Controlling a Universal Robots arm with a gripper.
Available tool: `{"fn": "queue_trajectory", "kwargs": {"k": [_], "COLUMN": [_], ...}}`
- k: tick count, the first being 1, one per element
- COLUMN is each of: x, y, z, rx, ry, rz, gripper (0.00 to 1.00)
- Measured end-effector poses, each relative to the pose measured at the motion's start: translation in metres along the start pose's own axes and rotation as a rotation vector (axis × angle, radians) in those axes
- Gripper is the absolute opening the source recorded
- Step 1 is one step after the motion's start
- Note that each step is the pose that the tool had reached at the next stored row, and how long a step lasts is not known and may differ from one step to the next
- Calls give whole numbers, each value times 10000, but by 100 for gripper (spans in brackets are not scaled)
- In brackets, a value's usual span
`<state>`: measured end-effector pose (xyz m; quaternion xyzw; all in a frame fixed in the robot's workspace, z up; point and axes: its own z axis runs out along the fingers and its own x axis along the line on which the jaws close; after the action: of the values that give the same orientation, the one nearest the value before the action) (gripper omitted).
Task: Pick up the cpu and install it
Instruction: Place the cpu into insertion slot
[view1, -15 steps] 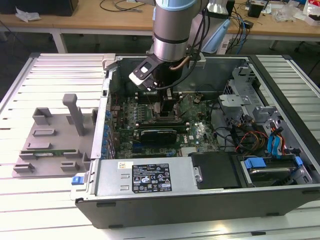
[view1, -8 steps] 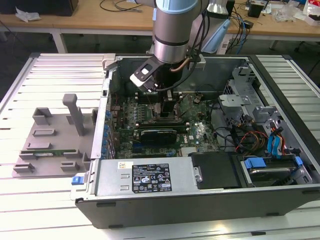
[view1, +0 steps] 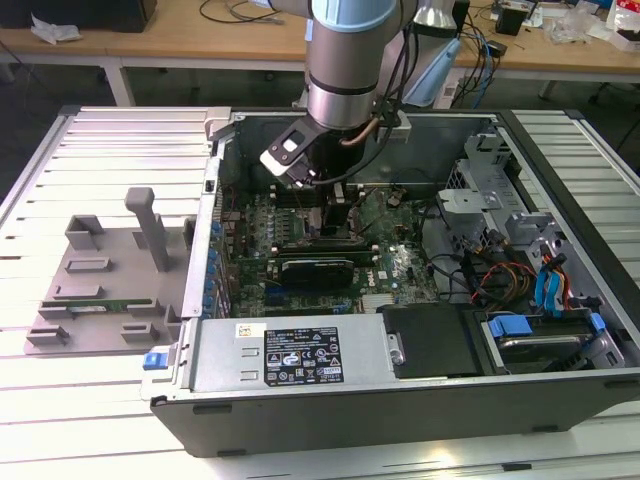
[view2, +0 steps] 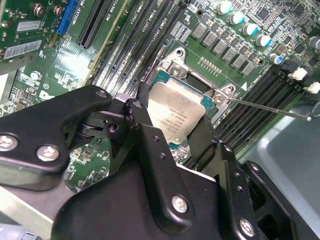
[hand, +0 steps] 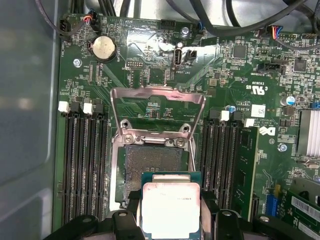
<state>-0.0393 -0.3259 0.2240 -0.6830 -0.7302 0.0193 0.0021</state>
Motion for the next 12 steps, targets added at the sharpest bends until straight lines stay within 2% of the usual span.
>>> {"fn": "queue_trajectory", "kwargs": {"k": [12], "x": [2], "y": [2], "z": [69], "rx": [-1], "ry": [9], "rz": [1], "gripper": [55]}}
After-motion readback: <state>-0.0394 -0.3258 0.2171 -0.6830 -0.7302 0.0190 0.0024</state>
